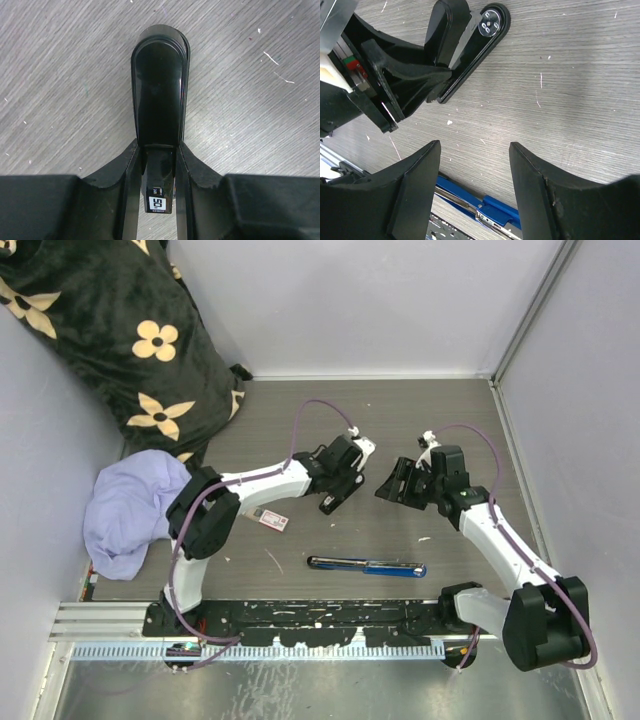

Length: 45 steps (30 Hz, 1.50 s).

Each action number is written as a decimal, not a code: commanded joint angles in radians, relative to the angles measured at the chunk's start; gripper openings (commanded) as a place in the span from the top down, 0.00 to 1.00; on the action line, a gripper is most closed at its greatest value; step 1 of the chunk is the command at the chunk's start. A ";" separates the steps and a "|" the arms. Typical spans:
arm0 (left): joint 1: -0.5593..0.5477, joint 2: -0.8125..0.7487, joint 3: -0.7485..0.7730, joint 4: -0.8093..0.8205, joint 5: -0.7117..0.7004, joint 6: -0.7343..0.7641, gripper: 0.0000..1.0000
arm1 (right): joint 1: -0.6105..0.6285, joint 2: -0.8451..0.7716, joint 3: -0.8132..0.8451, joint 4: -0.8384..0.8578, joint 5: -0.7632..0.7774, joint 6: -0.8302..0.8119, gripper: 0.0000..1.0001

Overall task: Load the staples into the stapler
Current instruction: Move the stapler to the center of the board, then move the staple box to the center of the board.

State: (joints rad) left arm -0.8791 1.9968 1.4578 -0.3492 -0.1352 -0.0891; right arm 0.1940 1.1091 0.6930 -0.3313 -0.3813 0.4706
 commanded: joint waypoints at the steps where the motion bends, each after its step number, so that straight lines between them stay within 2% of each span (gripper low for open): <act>1: 0.008 0.071 0.069 -0.138 -0.029 0.078 0.90 | -0.004 -0.043 -0.001 0.010 0.034 0.007 0.37; 5: 0.005 0.110 0.116 -0.188 -0.017 0.084 0.81 | -0.004 -0.065 -0.006 0.009 0.070 0.006 0.37; 11: 0.006 0.106 0.118 -0.168 0.004 0.070 0.53 | -0.005 -0.100 -0.017 0.006 0.100 0.003 0.37; 18: 0.007 0.030 0.121 -0.124 0.049 0.055 0.34 | -0.005 -0.127 -0.020 0.002 0.099 0.002 0.37; 21: 0.007 -0.012 0.127 -0.111 0.043 0.054 0.19 | -0.005 -0.140 -0.011 -0.006 0.093 -0.003 0.36; 24: 0.008 -0.056 0.121 -0.090 0.040 0.059 0.09 | -0.005 -0.146 -0.003 -0.017 0.091 -0.011 0.36; 28: 0.008 -0.111 0.115 -0.086 0.041 0.063 0.04 | -0.005 -0.145 0.007 -0.024 0.088 -0.016 0.36; 32: 0.012 -0.189 0.076 -0.059 0.032 0.059 0.02 | -0.004 -0.130 0.024 -0.023 0.093 -0.027 0.35; 37: 0.026 -0.326 -0.038 0.011 0.027 0.008 0.06 | -0.004 -0.070 0.060 0.002 0.061 -0.053 0.31; 45: 0.076 -0.498 -0.210 0.012 0.068 -0.111 0.11 | 0.029 0.112 0.132 0.112 -0.026 -0.079 0.30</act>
State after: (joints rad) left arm -0.8268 1.5795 1.3041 -0.3836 -0.0990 -0.1249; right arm 0.1986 1.1572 0.7494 -0.3153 -0.3580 0.4202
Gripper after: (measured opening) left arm 0.901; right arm 0.703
